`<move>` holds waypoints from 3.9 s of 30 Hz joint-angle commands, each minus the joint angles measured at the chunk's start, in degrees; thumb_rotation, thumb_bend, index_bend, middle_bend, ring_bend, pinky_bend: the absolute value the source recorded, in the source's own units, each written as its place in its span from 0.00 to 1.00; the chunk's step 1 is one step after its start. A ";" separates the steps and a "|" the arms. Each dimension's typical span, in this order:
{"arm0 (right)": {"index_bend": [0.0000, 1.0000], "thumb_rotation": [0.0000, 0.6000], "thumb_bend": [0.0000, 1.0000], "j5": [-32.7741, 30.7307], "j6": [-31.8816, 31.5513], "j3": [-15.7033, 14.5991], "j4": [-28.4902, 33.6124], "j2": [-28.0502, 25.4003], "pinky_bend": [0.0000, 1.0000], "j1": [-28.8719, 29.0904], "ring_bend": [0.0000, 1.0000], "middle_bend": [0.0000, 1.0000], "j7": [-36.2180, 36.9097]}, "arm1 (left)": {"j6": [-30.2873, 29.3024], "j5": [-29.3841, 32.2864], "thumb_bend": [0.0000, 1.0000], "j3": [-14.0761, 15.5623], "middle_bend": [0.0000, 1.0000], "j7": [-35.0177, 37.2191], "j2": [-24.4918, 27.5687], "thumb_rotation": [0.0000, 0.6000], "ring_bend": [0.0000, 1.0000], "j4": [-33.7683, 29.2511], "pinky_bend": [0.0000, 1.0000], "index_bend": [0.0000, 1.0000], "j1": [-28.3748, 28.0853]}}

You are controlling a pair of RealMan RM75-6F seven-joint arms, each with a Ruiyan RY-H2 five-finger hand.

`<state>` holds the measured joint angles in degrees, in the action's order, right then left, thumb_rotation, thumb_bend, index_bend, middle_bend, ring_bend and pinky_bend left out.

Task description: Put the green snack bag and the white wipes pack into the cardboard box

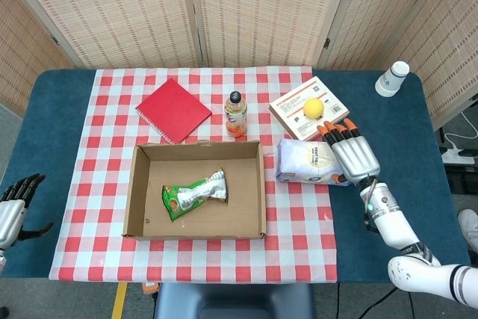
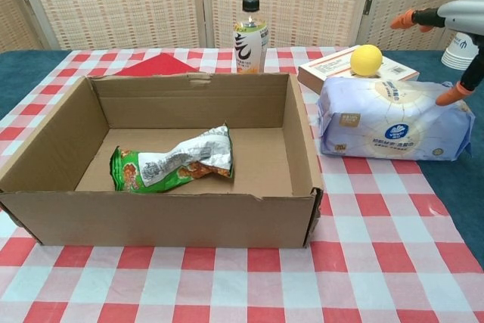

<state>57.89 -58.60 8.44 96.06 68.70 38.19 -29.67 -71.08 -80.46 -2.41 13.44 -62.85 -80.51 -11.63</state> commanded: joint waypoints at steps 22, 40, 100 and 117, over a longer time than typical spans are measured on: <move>0.00 1.00 0.00 -1.34 6.63 -1.03 -8.72 5.73 0.00 1.88 0.00 0.00 5.31 | -0.15 -0.14 0.20 0.01 0.02 0.49 0.27 1.00 0.00 0.02 0.10 0.06 0.10; 0.00 1.00 0.00 -3.50 11.85 -0.36 -17.69 10.28 0.00 4.16 0.00 0.00 8.63 | 0.37 0.36 0.20 -0.10 0.02 0.27 -0.06 1.00 0.00 0.46 0.10 0.06 -0.04; 0.81 1.00 0.18 -4.31 -0.12 12.52 7.62 1.26 0.83 12.06 0.61 0.54 -1.54 | 0.34 -0.01 0.20 0.13 0.02 -0.42 -0.02 1.00 0.00 0.06 0.10 0.06 -0.10; 0.82 1.00 0.18 -0.45 1.75 11.53 2.51 14.41 0.84 20.60 0.61 0.55 1.65 | 0.34 0.25 0.20 -0.14 0.02 1.29 0.61 1.00 0.00 0.29 0.10 0.06 -0.01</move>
<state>57.17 -57.09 20.32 98.72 82.78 58.63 -28.48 -70.72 -80.22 -2.54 14.71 -62.27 -80.22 -11.66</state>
